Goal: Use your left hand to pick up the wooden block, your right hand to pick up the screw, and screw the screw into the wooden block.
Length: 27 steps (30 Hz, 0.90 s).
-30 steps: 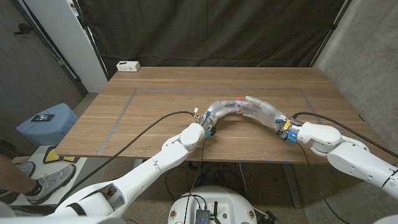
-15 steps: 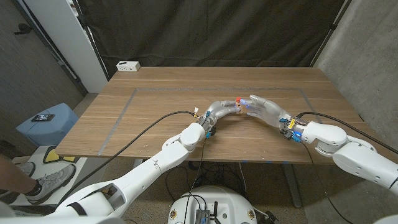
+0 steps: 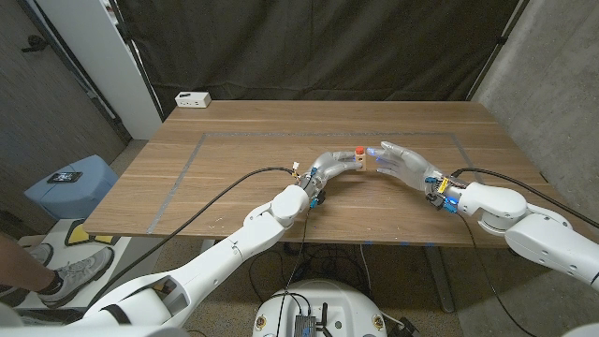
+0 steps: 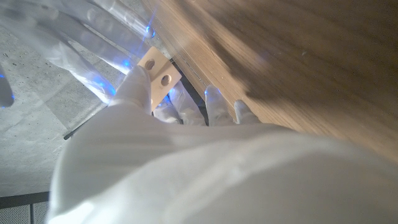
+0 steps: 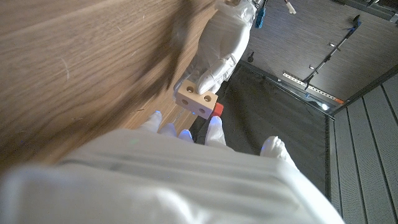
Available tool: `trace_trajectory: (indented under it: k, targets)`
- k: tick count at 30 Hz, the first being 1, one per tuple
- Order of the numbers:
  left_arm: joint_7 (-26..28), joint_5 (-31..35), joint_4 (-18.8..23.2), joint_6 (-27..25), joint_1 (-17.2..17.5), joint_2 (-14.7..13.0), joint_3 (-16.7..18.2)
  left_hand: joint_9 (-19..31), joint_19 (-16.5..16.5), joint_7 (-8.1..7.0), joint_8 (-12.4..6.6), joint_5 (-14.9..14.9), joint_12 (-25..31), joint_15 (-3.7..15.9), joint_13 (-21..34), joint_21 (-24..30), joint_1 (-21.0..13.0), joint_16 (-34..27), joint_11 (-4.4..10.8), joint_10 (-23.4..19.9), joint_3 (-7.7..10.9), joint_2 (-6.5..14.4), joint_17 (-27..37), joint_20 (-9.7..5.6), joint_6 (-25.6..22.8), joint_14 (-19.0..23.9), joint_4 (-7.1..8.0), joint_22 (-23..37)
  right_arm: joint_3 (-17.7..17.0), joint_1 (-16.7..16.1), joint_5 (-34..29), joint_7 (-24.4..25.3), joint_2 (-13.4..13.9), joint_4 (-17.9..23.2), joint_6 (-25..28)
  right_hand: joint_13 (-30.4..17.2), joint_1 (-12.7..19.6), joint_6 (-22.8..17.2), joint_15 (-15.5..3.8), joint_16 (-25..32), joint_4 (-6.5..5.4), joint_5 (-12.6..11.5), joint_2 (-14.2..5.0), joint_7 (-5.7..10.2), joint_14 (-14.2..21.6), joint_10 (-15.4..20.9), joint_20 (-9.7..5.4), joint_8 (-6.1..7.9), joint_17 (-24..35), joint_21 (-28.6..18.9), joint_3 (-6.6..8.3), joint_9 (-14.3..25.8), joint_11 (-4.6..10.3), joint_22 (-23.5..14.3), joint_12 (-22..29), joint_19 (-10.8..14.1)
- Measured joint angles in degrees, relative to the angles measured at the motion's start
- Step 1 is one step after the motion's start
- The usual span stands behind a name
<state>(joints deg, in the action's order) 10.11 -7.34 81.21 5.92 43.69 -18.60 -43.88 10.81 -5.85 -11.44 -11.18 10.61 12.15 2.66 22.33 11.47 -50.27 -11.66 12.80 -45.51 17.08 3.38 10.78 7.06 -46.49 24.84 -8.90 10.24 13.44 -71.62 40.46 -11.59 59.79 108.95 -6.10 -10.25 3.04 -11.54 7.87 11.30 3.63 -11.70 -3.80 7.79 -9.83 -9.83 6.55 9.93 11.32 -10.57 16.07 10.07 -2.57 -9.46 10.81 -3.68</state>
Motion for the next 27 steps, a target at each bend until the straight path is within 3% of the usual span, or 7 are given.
trace_trajectory:
  k: [13,27]
  targets:
    - [-0.21,0.11,-0.04,0.18,-0.14,-0.13,-0.04,-0.03,0.32,-0.07,0.02,-0.01,0.0,0.0,0.0,0.0,0.0,0.0,-0.3,0.3,0.01,0.0,0.0,-0.32,0.12,0.0,0.01,0.0,-0.02,0.71,-0.92,-0.07,-0.49,-0.9,0.1,0.0,0.0,3.16,0.0,0.0,0.0,0.0,0.0,0.58,0.0,0.0,0.21,-0.45,0.0,0.0,0.0,0.0,0.0,0.0,-0.23,-0.21]
    - [-0.28,0.23,0.11,0.19,-0.21,-0.22,-0.04,0.01,0.32,-0.07,0.34,-0.02,0.0,0.0,0.0,0.0,0.0,0.0,-0.3,0.3,0.11,0.0,0.0,-0.32,0.14,0.0,0.09,0.0,2.16,3.91,-2.17,-2.12,-2.08,-3.01,0.19,0.0,0.0,5.54,0.0,0.0,0.0,0.0,0.0,0.82,0.0,-0.22,0.21,-0.45,0.0,0.0,0.0,0.0,0.21,0.0,-0.23,-0.84]
